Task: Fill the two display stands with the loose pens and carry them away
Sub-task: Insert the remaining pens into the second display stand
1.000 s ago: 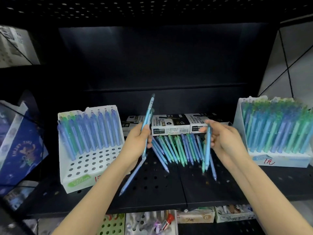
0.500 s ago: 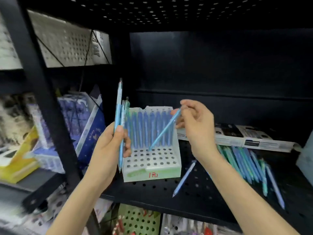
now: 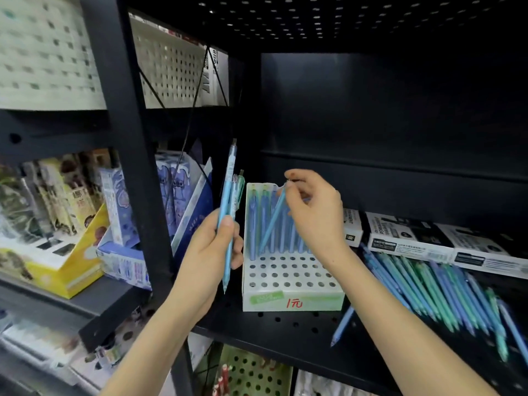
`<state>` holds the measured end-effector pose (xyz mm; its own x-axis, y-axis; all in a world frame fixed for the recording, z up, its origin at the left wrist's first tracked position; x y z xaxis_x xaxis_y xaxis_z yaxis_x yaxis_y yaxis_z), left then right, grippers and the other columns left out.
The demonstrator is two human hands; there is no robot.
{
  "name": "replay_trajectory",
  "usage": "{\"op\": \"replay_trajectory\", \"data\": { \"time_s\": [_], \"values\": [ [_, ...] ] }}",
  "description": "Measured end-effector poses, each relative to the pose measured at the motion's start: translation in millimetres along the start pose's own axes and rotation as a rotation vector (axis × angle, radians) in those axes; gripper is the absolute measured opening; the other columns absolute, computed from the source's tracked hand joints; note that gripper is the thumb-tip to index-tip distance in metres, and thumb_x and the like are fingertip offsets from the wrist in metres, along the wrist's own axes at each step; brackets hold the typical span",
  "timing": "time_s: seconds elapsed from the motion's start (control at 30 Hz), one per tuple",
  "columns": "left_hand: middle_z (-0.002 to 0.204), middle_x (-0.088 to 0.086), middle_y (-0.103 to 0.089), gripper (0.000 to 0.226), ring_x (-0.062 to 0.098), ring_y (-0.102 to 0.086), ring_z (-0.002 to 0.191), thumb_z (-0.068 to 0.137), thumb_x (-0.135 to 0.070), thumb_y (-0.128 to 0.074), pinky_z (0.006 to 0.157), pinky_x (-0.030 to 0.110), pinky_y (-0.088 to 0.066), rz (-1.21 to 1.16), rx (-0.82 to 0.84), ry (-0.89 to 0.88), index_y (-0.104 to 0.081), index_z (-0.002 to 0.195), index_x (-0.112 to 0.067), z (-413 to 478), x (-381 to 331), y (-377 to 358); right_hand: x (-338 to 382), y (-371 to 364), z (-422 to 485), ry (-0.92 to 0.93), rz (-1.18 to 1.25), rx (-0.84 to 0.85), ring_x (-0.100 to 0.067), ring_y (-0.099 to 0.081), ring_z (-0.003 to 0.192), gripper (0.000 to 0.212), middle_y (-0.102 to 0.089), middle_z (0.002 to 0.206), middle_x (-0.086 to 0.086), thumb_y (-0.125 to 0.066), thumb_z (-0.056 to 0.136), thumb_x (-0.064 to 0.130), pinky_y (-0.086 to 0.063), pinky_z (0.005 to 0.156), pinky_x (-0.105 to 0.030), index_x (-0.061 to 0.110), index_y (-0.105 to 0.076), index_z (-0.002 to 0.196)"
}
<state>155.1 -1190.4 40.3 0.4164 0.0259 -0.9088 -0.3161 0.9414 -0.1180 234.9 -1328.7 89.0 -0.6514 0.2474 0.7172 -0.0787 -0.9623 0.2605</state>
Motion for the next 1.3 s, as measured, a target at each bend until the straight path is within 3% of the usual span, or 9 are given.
{"op": "replay_trajectory", "data": {
  "time_s": [0.2,0.37,0.53,0.63,0.8,0.93,1.07,1.17,1.3],
  "values": [
    [0.064,-0.006,-0.042,0.023,0.009,-0.039,0.059,0.1,-0.019,-0.035,0.046,0.017,-0.036,0.0,0.0,-0.01,-0.049,0.083,-0.014,6,3,-1,4,-12,-5,0.042,-0.136,0.086,0.002,-0.058,0.076,0.025,-0.068,0.091,0.007,-0.052,0.092,0.015,-0.046,0.073,-0.011,0.016,-0.065,0.114],
    [0.062,-0.008,-0.044,0.025,0.009,-0.039,0.058,0.1,-0.02,-0.036,0.046,0.017,-0.036,-0.029,0.008,-0.004,-0.048,0.078,-0.015,7,5,-1,9,-19,-9,0.075,-0.298,0.091,-0.013,-0.059,0.073,0.021,-0.069,0.082,0.0,-0.053,0.09,0.016,-0.049,0.071,-0.029,0.015,-0.07,0.103],
    [0.061,-0.004,-0.045,0.028,0.011,-0.04,0.053,0.099,-0.02,-0.037,0.046,0.018,-0.037,-0.05,0.044,0.013,-0.046,0.075,-0.011,6,5,-4,6,-25,-5,0.015,-0.355,0.155,-0.013,-0.049,0.055,0.024,-0.048,0.053,0.011,-0.053,0.089,0.016,-0.042,0.062,-0.024,0.016,-0.069,0.107],
    [0.062,0.003,-0.043,0.028,0.012,-0.038,0.05,0.099,-0.021,-0.037,0.044,0.018,-0.037,-0.096,0.084,0.032,-0.046,0.075,-0.009,3,3,-7,13,-21,-8,0.01,-0.402,0.152,-0.013,-0.053,0.059,0.027,-0.054,0.058,0.008,-0.053,0.091,0.023,-0.048,0.065,-0.027,0.02,-0.064,0.115],
    [0.064,0.0,-0.043,0.028,0.009,-0.038,0.048,0.091,-0.029,-0.043,0.04,0.017,-0.034,-0.213,0.231,0.078,-0.058,0.101,-0.008,-6,-3,-15,29,-2,-7,-0.06,-0.106,0.099,-0.003,-0.057,0.071,0.027,-0.064,0.075,0.011,-0.053,0.092,0.036,-0.045,0.069,-0.019,0.019,-0.067,0.108],
    [0.067,-0.003,-0.046,0.032,0.008,-0.04,0.051,0.094,-0.03,-0.045,0.04,0.017,-0.034,-0.216,0.332,0.097,-0.055,0.114,-0.008,-12,-5,-21,27,2,-10,-0.221,0.223,0.219,0.002,-0.051,0.054,0.023,-0.065,0.067,0.006,-0.056,0.092,0.023,-0.042,0.051,-0.015,0.008,-0.072,0.084],
    [0.065,0.002,-0.042,0.034,0.013,-0.034,0.053,0.094,-0.036,-0.046,0.042,0.017,-0.032,-0.069,0.312,0.071,-0.049,0.085,-0.003,-12,-4,-15,18,37,-2,-0.259,0.43,-0.07,-0.008,-0.055,0.054,0.017,-0.062,0.065,-0.002,-0.057,0.092,0.019,-0.043,0.045,-0.018,0.01,-0.068,0.082],
    [0.064,-0.001,-0.043,0.036,0.015,-0.031,0.054,0.094,-0.033,-0.046,0.042,0.018,-0.03,-0.077,0.238,0.062,-0.052,0.1,0.001,-9,-3,-7,6,63,1,-0.234,0.404,-0.309,-0.008,-0.053,0.049,0.018,-0.059,0.058,0.001,-0.056,0.093,0.023,-0.044,0.046,-0.02,0.009,-0.065,0.085],
    [0.066,-0.009,-0.05,0.025,0.007,-0.038,0.051,0.097,-0.02,-0.038,0.04,0.016,-0.029,-0.139,0.145,0.087,-0.056,0.109,-0.006,-5,-1,-1,-1,53,-4,-0.14,0.05,-0.273,-0.012,-0.061,0.06,0.016,-0.063,0.067,0.003,-0.056,0.092,0.027,-0.052,0.058,-0.035,0.016,-0.064,0.083]
  ]
}}
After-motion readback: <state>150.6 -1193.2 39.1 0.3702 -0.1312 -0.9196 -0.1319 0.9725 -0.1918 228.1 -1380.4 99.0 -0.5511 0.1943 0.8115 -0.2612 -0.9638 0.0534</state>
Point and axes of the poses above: each hand's wrist, its own z-axis towards the middle knuckle, its own y-axis out of the back of the hand, x = y × z, the point moved 5 cm from there along z, towards the middle knuckle
